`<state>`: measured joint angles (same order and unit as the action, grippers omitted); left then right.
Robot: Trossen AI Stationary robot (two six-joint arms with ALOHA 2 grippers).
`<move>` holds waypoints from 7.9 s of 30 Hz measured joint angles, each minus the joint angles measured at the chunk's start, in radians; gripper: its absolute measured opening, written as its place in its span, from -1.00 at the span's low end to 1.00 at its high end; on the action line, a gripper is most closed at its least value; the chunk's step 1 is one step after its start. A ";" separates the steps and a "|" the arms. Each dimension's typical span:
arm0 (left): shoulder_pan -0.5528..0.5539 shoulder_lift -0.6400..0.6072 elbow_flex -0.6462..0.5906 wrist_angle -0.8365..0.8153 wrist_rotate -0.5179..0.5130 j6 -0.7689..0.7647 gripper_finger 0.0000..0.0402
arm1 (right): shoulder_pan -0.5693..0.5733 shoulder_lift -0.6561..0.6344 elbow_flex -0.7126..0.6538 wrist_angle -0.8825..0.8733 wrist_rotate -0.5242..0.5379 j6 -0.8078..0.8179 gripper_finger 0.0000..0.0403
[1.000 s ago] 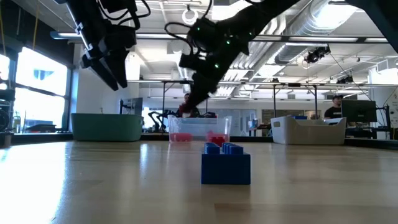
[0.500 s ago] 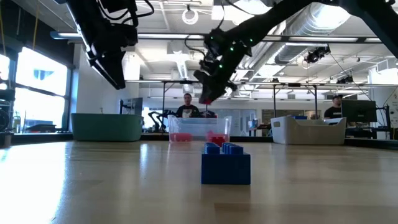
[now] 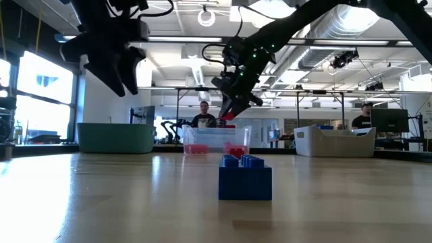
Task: Sort & place blocks by color
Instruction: Put the red game piece into the transparent bin, then put the orange game piece into the green bin, then put the red game piece into the transparent bin
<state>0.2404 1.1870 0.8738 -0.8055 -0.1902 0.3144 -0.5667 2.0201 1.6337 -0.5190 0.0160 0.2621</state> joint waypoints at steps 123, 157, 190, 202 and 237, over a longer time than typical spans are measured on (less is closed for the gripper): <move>-0.433 0.177 -0.052 -0.078 -0.151 -0.285 -0.48 | 0.399 -0.002 0.381 -0.648 0.227 0.097 0.29; 0.658 0.088 -0.050 0.234 -0.182 -0.055 -0.27 | 0.405 -0.002 0.381 -0.782 0.189 0.212 0.29; 0.707 0.088 -0.051 0.317 -0.075 -0.076 0.15 | 0.324 0.081 0.380 -0.729 0.081 0.604 0.29; 0.661 0.088 -0.051 0.325 -0.027 -0.094 0.14 | 0.324 0.232 0.380 -0.718 0.088 0.655 0.29; 0.613 0.088 -0.051 0.339 -0.030 -0.094 0.14 | 0.280 0.393 0.385 -0.679 0.044 0.513 -0.42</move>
<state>0.8536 1.2754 0.8227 -0.4666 -0.2203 0.2203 -0.2867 2.4135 2.0190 -1.1984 0.0604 0.7753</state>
